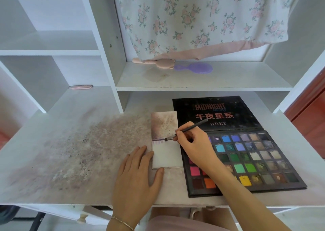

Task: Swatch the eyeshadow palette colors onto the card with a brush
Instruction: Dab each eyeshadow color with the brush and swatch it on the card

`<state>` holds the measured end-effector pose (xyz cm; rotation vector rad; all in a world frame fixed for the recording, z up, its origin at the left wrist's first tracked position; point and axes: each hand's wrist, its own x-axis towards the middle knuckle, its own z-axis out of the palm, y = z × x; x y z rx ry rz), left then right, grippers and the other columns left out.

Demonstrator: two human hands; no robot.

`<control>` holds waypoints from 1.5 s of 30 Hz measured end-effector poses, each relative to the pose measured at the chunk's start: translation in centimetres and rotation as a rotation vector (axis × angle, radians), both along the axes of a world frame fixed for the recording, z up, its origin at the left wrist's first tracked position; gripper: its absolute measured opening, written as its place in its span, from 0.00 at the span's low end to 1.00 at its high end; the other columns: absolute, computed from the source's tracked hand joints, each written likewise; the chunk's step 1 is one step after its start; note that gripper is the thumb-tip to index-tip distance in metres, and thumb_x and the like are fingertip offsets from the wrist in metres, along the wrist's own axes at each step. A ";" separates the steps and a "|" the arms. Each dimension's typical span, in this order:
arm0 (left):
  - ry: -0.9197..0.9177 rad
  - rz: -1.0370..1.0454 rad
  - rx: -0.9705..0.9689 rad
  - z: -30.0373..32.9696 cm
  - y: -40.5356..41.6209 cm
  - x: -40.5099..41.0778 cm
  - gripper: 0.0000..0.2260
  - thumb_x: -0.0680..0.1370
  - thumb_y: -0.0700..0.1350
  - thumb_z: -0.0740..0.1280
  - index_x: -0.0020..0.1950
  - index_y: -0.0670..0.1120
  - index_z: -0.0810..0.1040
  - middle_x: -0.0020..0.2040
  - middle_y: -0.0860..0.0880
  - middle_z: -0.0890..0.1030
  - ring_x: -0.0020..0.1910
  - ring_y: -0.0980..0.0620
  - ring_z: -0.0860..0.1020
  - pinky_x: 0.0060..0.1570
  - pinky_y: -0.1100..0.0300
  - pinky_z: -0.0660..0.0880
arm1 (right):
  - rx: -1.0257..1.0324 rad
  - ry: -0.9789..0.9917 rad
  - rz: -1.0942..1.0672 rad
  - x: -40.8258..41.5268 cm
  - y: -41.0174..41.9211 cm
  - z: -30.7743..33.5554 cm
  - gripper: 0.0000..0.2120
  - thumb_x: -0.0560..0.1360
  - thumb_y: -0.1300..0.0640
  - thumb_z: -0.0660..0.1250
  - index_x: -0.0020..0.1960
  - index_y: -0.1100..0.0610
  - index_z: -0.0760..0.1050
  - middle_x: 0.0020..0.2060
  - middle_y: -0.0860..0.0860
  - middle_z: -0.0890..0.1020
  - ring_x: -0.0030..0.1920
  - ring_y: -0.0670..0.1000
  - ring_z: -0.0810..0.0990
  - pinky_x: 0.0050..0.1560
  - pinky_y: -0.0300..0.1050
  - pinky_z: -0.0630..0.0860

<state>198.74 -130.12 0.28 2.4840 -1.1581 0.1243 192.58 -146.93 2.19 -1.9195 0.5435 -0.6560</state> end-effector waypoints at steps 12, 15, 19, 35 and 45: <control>0.004 0.004 0.006 -0.2 0.1 0.0 0.23 0.73 0.58 0.55 0.57 0.46 0.79 0.60 0.47 0.79 0.61 0.46 0.76 0.62 0.50 0.62 | -0.001 0.051 0.028 0.1 -0.1 -0.1 0.07 0.75 0.60 0.63 0.42 0.49 0.71 0.37 0.45 0.81 0.41 0.37 0.79 0.40 0.26 0.72; 0.017 0.008 0.002 -0.1 0.1 0.0 0.24 0.73 0.58 0.55 0.57 0.46 0.79 0.60 0.47 0.79 0.61 0.46 0.76 0.62 0.50 0.63 | -0.010 0.071 0.023 0.1 -0.1 -0.1 0.08 0.75 0.60 0.62 0.41 0.48 0.71 0.38 0.49 0.82 0.41 0.43 0.80 0.40 0.28 0.74; 0.010 0.010 0.004 -0.1 0.0 0.0 0.22 0.73 0.58 0.59 0.57 0.46 0.79 0.60 0.47 0.79 0.61 0.46 0.76 0.61 0.50 0.62 | -0.017 0.068 0.017 0.1 -0.1 0.0 0.07 0.75 0.60 0.62 0.42 0.49 0.71 0.38 0.49 0.82 0.41 0.43 0.80 0.40 0.28 0.74; 0.022 0.003 0.005 -0.1 0.1 0.0 0.24 0.73 0.59 0.55 0.57 0.46 0.79 0.60 0.47 0.78 0.61 0.47 0.75 0.62 0.51 0.62 | -0.024 0.077 0.022 0.1 -0.2 -0.1 0.06 0.75 0.60 0.62 0.42 0.50 0.71 0.38 0.49 0.81 0.41 0.45 0.80 0.42 0.29 0.75; 0.033 0.002 0.005 -0.1 0.1 0.0 0.24 0.73 0.59 0.55 0.58 0.46 0.78 0.61 0.47 0.78 0.62 0.46 0.75 0.62 0.51 0.62 | -0.023 0.072 0.021 0.1 -0.2 -0.1 0.07 0.76 0.60 0.62 0.42 0.49 0.70 0.39 0.50 0.81 0.42 0.45 0.80 0.42 0.29 0.74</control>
